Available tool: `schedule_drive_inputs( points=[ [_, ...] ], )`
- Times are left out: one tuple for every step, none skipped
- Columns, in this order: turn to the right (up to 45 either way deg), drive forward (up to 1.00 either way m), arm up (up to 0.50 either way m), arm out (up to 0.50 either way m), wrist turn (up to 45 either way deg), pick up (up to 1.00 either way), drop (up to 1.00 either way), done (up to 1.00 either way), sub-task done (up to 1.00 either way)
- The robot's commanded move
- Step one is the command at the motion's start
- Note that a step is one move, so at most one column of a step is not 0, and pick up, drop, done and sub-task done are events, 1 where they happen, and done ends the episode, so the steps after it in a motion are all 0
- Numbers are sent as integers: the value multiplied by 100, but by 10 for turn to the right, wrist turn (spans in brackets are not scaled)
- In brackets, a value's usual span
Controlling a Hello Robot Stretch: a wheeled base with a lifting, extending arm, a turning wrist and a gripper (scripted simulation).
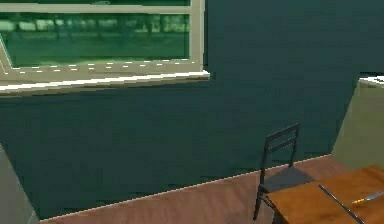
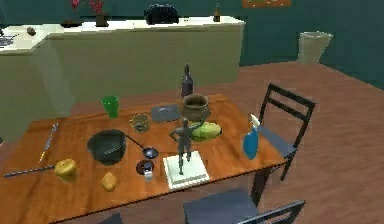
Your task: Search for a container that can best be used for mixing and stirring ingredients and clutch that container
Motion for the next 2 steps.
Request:
schedule_drive_inputs(
  points=[
    [-210,0,0,0,0,0,0,0,0],
    [0,0,50,0,0,0,0,0,0]
  ],
)
